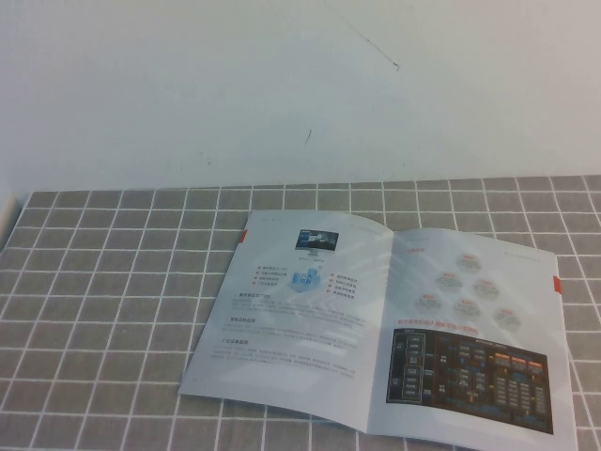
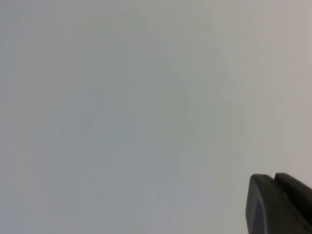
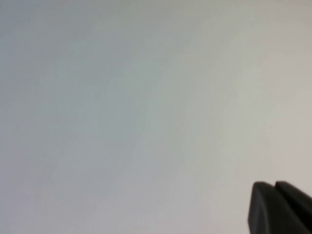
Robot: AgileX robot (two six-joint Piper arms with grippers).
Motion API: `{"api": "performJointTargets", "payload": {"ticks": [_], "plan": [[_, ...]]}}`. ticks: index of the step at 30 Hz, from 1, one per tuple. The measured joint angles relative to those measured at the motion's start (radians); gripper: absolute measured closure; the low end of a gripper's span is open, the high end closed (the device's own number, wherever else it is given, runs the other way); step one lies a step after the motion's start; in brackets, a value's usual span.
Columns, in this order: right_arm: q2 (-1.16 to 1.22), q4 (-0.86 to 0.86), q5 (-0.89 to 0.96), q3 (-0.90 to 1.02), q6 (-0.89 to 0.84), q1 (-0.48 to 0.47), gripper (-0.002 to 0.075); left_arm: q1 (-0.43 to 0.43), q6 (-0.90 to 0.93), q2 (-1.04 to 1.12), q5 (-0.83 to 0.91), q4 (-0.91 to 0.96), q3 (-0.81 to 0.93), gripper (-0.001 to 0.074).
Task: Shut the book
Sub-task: 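Close the open booklet and leave it lying on the table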
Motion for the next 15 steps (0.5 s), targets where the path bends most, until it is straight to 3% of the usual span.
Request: {"api": "performJointTargets", "payload": {"ticks": [6,15], "plan": [[0.0,0.008,-0.284,0.0,0.0,0.0,0.0727,0.0,0.0,0.0,-0.25,0.0,0.0,0.0738],[-0.001,0.068,-0.258,-0.002,0.042,0.0,0.0727,0.0,0.0,0.0,-0.356,0.002,0.0,0.0738]]}}
